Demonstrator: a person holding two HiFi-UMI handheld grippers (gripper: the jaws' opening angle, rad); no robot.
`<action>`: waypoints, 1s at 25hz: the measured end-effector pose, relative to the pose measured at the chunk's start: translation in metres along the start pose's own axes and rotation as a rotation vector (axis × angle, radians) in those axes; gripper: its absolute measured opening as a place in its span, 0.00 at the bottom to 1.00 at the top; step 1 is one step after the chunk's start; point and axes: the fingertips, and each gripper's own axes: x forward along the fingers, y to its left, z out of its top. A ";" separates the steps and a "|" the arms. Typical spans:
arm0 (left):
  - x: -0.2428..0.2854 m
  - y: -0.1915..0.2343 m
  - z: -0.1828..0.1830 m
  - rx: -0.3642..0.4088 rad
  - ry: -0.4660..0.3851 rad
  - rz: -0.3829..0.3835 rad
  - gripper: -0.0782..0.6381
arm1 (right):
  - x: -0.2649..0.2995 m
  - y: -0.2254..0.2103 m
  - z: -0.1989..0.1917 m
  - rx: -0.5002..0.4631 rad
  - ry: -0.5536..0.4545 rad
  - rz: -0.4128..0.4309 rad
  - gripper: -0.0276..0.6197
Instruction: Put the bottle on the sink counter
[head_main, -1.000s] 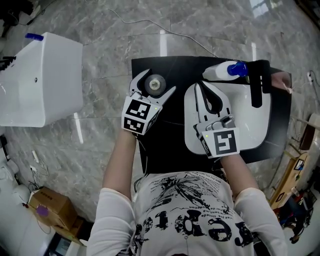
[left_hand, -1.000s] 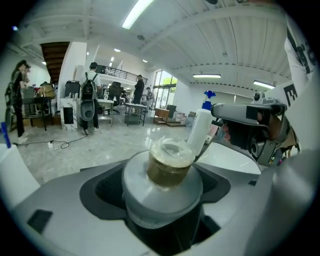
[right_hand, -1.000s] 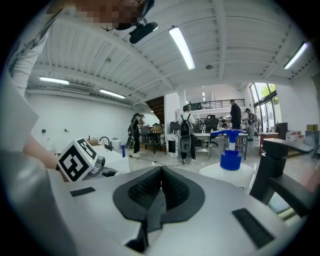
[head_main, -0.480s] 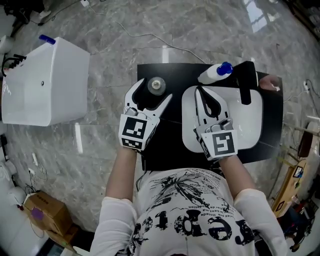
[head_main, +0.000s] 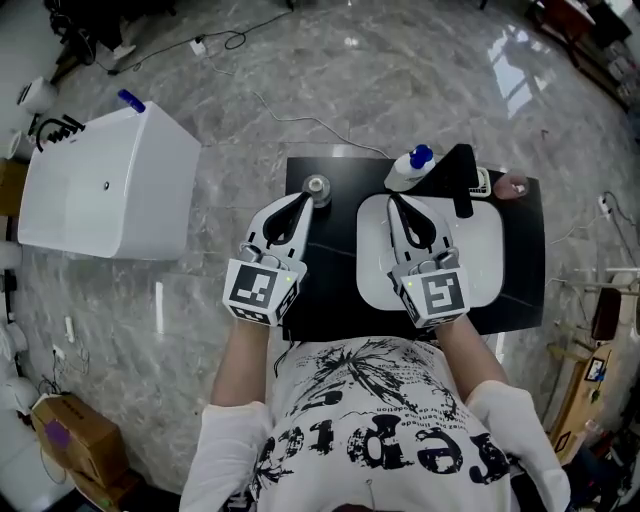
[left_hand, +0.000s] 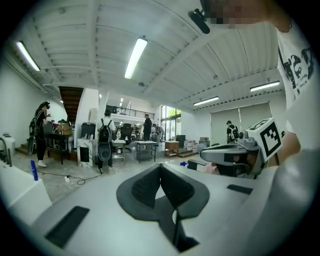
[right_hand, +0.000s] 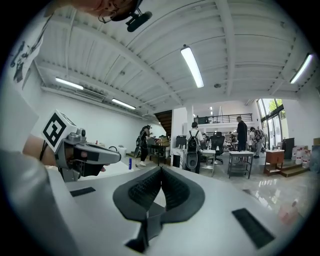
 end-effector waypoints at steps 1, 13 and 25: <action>-0.006 -0.005 0.006 0.009 -0.009 -0.004 0.13 | -0.005 0.001 0.007 -0.004 -0.008 0.005 0.07; -0.071 -0.067 0.070 0.106 -0.166 -0.011 0.13 | -0.061 0.007 0.043 -0.009 -0.074 0.042 0.06; -0.071 -0.079 0.067 0.104 -0.159 0.001 0.13 | -0.069 0.012 0.041 -0.009 -0.079 0.102 0.06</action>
